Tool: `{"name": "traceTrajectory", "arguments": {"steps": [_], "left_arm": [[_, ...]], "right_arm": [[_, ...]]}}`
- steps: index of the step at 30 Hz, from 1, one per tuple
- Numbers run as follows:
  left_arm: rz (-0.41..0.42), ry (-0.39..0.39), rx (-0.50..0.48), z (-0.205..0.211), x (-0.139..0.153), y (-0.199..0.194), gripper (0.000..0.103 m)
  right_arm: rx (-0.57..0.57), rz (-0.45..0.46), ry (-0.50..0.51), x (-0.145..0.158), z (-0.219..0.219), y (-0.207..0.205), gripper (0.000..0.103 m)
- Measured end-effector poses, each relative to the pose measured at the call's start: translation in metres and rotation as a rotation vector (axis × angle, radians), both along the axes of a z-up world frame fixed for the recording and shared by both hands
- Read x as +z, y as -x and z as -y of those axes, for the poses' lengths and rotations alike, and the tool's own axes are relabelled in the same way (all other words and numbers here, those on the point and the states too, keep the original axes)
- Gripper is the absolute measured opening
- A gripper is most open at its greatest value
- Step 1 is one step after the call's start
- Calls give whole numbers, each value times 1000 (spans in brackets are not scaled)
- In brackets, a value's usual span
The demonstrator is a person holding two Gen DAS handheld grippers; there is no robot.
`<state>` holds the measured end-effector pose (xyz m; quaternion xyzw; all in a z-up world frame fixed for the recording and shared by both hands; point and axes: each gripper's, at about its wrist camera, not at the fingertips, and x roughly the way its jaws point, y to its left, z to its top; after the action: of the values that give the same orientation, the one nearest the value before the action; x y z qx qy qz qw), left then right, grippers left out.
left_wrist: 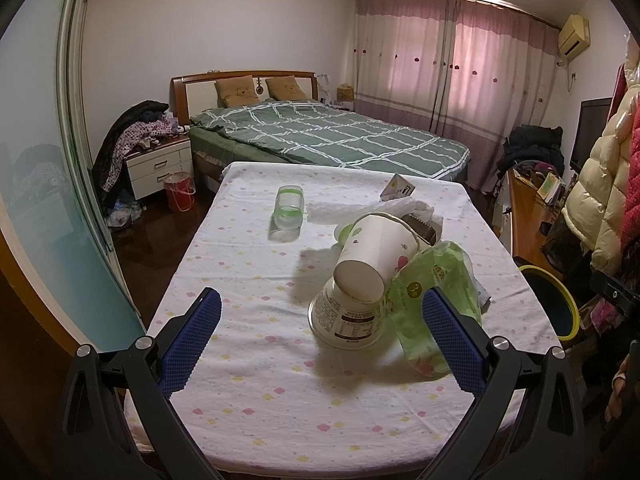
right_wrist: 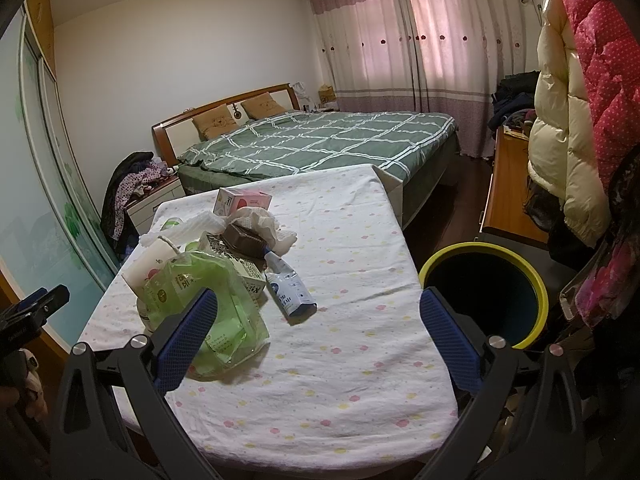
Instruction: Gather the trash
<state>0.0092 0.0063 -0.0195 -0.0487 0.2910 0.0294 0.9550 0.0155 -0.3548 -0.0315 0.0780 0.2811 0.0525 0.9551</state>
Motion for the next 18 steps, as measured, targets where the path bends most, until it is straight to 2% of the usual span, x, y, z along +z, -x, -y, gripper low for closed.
{"name": "traceTrajectory", "arguments": {"steps": [9,18], "left_arm": [[-14,-1,16,-7,-3,-6,99],[-29,8,55,-26,-13,-14,99]], "right_arm": [[27,-18,0,-5,-13,-15,97],[194,-50,6,-35,-70,-49,97]]}}
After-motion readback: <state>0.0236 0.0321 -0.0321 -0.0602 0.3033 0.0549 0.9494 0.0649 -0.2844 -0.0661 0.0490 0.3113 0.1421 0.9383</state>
